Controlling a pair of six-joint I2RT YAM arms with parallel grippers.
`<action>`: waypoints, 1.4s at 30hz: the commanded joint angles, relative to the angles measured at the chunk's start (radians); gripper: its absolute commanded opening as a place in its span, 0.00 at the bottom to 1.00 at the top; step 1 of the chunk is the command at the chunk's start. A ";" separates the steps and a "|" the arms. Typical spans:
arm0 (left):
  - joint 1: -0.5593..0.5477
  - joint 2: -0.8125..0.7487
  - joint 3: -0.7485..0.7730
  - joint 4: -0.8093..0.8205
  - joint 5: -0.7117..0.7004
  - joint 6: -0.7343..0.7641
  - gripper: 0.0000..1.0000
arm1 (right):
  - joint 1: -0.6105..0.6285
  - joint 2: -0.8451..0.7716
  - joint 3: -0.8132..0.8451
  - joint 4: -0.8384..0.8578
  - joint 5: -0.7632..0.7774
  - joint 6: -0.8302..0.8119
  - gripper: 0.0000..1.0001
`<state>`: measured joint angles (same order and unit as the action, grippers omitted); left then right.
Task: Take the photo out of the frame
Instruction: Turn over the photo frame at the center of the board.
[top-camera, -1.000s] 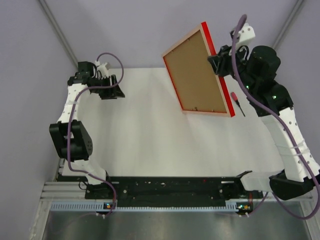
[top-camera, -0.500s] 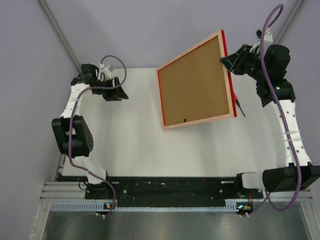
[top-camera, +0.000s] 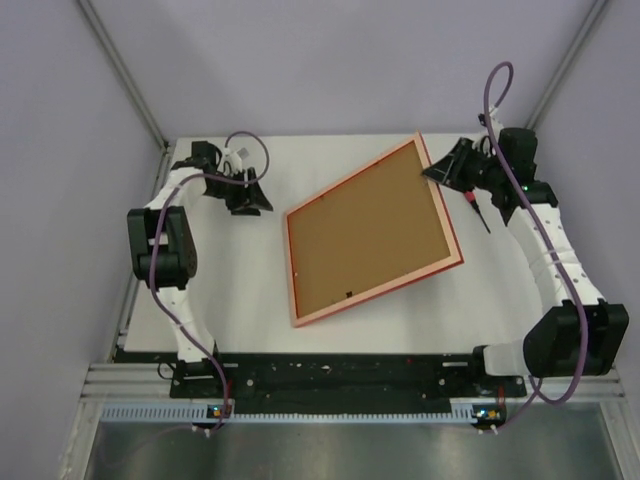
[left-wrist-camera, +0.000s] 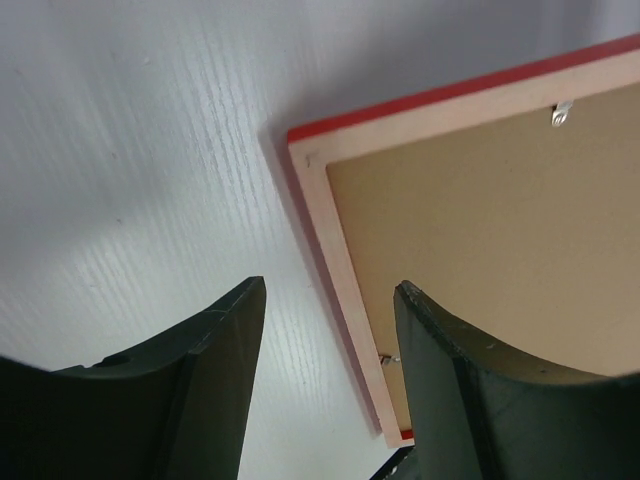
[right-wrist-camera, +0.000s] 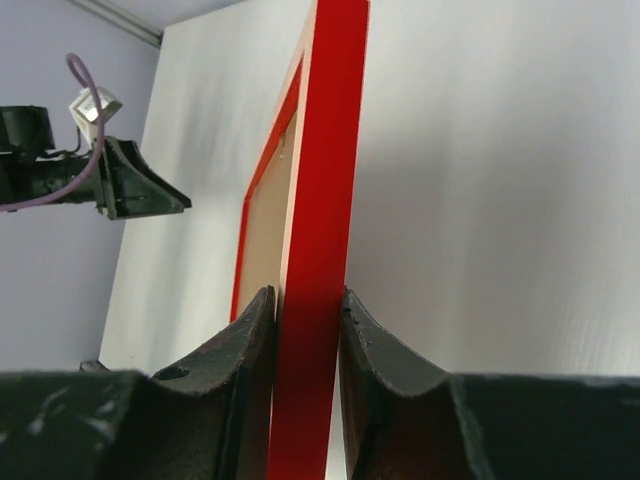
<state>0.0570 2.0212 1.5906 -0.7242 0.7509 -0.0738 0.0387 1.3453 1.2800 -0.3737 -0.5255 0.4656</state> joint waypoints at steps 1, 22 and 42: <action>-0.011 -0.003 0.037 0.037 0.001 -0.024 0.60 | -0.020 0.015 -0.037 0.163 -0.027 -0.048 0.00; -0.080 -0.009 -0.070 -0.034 -0.258 -0.004 0.56 | -0.088 0.115 -0.311 0.450 0.061 0.102 0.00; -0.126 0.088 0.009 -0.052 -0.443 -0.043 0.43 | -0.085 0.282 -0.389 0.637 0.041 0.145 0.00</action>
<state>-0.0608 2.0876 1.5555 -0.7792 0.3893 -0.1116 -0.0406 1.6131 0.8894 0.1753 -0.5186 0.6079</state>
